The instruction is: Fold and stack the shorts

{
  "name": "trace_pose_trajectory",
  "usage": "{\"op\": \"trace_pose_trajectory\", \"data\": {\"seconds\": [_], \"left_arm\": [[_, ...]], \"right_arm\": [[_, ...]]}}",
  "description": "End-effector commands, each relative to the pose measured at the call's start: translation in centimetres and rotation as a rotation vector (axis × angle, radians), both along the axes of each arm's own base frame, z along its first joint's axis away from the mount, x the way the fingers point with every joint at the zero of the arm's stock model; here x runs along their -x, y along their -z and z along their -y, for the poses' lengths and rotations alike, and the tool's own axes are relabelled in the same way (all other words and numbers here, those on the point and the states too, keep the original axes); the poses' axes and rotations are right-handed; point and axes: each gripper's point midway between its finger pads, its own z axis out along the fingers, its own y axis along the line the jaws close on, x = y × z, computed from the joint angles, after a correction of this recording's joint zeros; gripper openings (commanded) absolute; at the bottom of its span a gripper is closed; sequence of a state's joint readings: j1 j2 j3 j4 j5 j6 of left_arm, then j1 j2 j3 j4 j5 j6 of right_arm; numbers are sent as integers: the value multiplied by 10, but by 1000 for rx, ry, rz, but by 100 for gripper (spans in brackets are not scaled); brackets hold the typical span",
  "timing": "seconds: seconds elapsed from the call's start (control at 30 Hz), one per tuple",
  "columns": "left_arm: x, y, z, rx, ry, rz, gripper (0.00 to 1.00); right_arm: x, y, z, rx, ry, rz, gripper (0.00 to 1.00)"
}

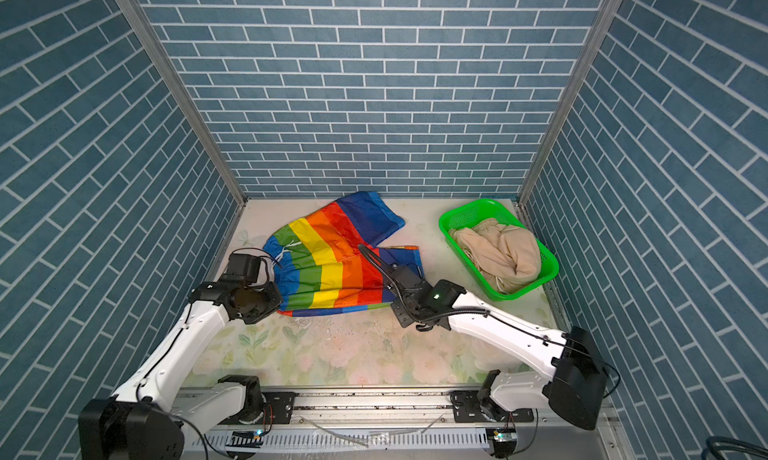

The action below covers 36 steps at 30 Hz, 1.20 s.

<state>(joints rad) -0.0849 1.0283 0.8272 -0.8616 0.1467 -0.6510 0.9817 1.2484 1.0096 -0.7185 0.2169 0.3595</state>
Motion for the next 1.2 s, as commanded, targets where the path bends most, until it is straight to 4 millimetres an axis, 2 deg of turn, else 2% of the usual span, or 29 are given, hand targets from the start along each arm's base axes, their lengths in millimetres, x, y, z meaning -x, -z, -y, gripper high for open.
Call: {"op": "trace_pose_trajectory", "data": {"seconds": [0.0,0.1,0.2,0.33,0.47,0.57,0.7,0.8,0.97,1.17], "left_arm": [[35,-23,1,-1,32,-62,0],[42,-56,5,35,39,-1,0],[41,-85,11,67,55,59,1],[30,-105,13,62,79,87,1],[12,-111,-1,32,52,95,1],[-2,-103,-9,121,3,93,2],[-13,-75,-21,217,-58,34,3],[-19,-49,-26,251,-80,-19,5],[-29,-12,-41,318,-154,-87,5],[-37,15,-65,313,-218,-133,5]], "right_arm": [[3,-44,22,-35,95,32,0],[3,-83,27,-86,125,73,0],[-6,-119,29,-106,139,145,0],[-23,-151,18,-62,84,238,0],[-61,-172,0,61,25,378,0],[-99,-177,-20,60,8,420,0],[-153,-174,-46,-25,-1,403,0],[-188,-169,-68,-2,-40,418,0],[-245,-147,-100,50,-78,432,0],[-303,-118,-140,40,-95,486,0]]}}
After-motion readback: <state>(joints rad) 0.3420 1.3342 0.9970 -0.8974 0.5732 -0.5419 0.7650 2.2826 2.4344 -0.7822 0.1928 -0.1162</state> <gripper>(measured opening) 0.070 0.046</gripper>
